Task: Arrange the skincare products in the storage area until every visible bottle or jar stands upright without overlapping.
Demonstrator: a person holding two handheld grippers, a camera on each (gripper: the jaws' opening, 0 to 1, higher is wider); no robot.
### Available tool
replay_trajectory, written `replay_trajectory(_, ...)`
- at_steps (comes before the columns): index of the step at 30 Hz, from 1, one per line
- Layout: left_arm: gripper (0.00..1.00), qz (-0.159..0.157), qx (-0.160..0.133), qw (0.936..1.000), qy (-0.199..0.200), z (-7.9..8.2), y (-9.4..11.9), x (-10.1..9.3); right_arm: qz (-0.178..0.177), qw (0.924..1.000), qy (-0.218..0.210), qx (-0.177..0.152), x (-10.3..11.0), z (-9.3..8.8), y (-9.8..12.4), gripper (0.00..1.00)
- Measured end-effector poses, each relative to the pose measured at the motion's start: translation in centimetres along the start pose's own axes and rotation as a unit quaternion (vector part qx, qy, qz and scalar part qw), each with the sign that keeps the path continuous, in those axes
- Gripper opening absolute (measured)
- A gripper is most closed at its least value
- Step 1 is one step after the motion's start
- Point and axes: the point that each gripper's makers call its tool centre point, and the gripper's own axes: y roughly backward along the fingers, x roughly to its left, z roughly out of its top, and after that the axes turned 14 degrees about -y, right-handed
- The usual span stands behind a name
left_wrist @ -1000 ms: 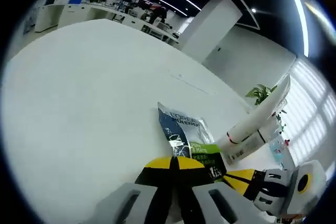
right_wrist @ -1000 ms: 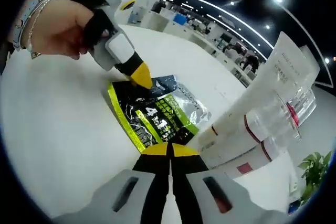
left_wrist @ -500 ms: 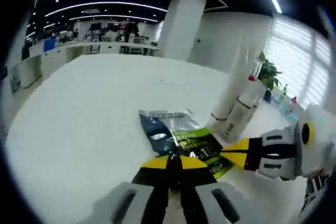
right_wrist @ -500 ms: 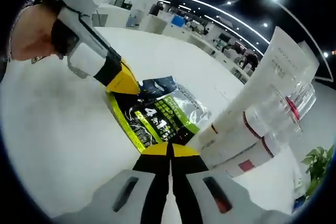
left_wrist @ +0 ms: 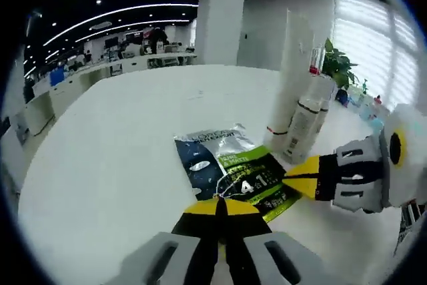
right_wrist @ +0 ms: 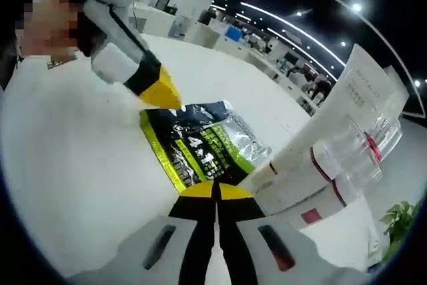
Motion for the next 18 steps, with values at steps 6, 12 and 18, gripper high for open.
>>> replay_trajectory(6, 0.01, 0.063, -0.079, 0.9936, -0.05, 5.3, 6.4, 1.9, -0.004, 0.9984, -0.033, -0.046, -0.5, 2.4, 1.3, 0.0)
replay_trajectory(12, 0.03, 0.115, -0.072, 0.9892, -0.055, 1.9, 9.5, 1.9, 0.049, 0.9935, -0.069, -0.076, 1.7, 4.0, 2.3, 0.0)
replay_trajectory(18, 0.04, 0.148, -0.051, 0.9876, -0.016, -1.3, 13.1, 3.1, 0.091, 0.9807, -0.141, -0.1, 2.9, 5.8, 1.8, 0.02)
